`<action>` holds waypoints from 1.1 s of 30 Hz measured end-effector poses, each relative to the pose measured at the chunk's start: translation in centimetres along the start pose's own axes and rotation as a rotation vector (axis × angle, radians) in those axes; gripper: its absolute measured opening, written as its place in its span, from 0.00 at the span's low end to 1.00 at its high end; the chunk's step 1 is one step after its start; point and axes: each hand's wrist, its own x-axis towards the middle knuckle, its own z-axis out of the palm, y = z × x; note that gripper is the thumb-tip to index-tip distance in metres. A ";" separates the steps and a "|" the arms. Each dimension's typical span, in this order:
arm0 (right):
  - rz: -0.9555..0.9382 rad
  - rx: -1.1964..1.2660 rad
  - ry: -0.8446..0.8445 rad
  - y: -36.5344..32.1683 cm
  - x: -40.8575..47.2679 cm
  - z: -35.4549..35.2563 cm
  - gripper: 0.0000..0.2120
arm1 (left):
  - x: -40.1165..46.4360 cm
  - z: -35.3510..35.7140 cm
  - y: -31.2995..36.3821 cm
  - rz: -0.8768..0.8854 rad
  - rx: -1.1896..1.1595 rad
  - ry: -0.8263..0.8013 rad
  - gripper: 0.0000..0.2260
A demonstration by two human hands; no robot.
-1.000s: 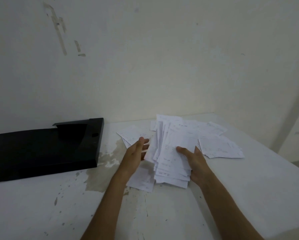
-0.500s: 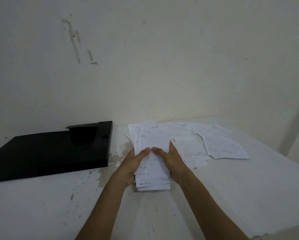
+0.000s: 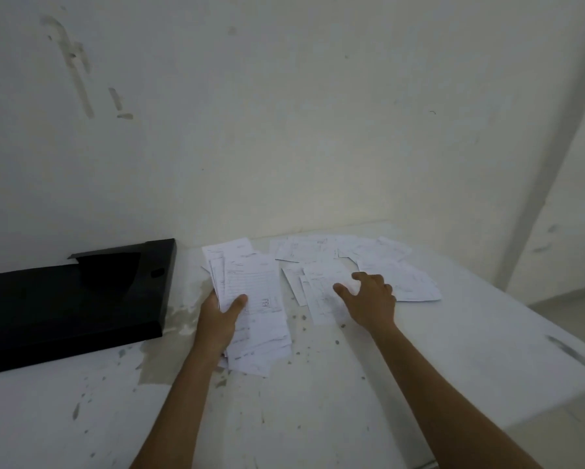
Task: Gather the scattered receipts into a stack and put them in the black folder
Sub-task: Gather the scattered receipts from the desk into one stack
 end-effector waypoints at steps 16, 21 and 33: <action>-0.085 -0.485 -0.184 -2.9 4.4 2.5 0.46 | 0.7 -0.2 -1.0 0.029 0.022 0.030 0.16; -0.050 -0.381 -0.199 -3.3 4.3 3.0 0.45 | 0.8 -0.8 -0.9 0.015 -0.020 0.072 0.16; -0.031 -0.288 -0.059 -2.3 4.1 1.8 0.47 | 0.7 -0.9 -0.9 -0.019 -0.019 0.058 0.16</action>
